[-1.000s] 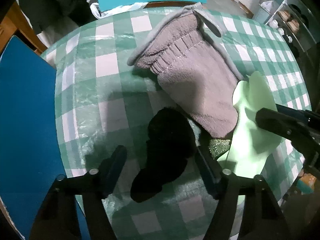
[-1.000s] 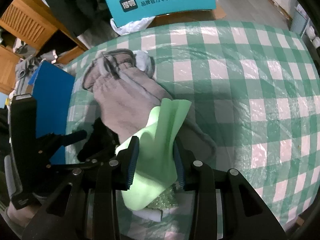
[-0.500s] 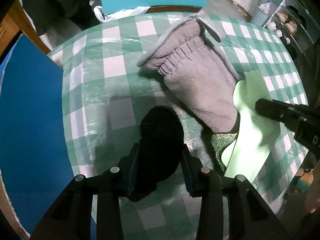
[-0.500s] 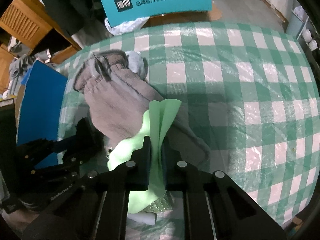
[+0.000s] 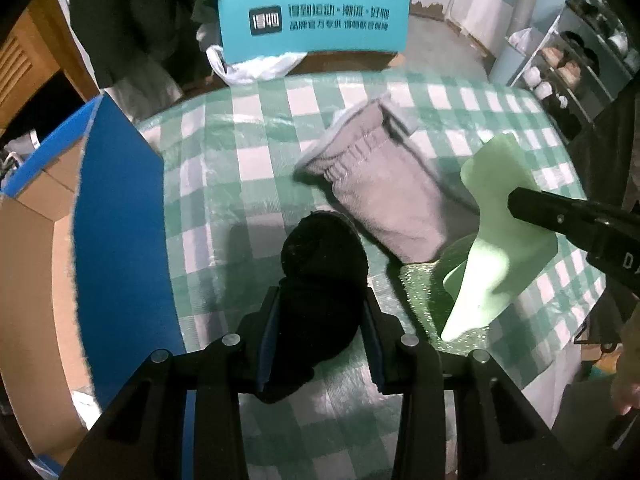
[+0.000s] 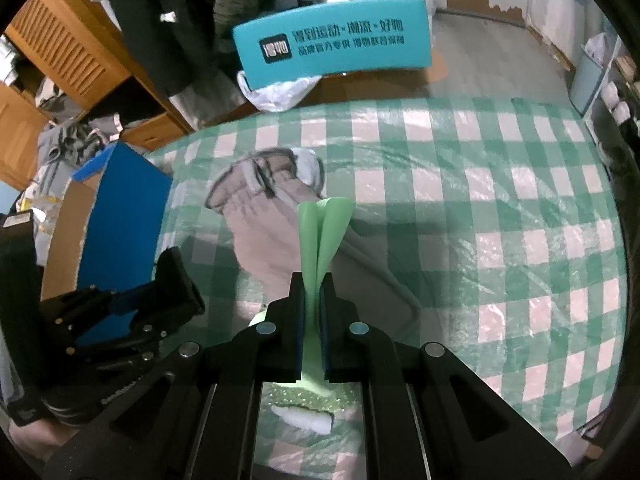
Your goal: Organize soft objects
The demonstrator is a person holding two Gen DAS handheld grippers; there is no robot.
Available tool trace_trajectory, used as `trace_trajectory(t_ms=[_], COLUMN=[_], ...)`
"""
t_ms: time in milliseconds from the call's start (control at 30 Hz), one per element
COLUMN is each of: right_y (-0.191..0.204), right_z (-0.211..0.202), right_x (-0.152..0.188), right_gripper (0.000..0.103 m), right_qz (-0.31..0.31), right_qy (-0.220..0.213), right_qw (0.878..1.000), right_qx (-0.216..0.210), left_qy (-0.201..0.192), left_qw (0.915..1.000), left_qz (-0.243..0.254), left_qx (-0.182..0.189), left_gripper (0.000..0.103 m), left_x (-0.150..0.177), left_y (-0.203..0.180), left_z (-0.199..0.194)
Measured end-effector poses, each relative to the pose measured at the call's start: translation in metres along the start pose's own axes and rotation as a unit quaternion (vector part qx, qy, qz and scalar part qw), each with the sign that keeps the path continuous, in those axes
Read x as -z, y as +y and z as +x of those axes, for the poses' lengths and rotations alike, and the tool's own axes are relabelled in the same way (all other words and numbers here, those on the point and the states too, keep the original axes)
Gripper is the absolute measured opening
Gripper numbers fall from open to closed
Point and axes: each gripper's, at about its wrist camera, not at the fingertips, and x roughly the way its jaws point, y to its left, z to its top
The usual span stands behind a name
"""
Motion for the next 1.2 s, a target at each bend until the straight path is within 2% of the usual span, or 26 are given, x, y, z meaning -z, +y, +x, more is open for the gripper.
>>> trace_trajectory(t_ms=[333,1200], right_y=[0.015,0.051], right_z=[-0.023,-0.068], right_x=[-0.002,-0.003], right_gripper=[0.006,0.006], right_qz=[-0.020,-0.051], right_qy=[-0.022,-0.064], right_qw=[1.000,0.997], right_qx=[0.005,-0.013], left_qy=[-0.022,-0.071], left_qw=[0.9998,0.9973], left_qz=[-0.004,-0.018], left_qx=[0.000,-0.005], left_gripper=[0.038,0.038], left_x=[0.005,0.016], left_y=[0.006,0.022], left_z=[-0.025,-0.082])
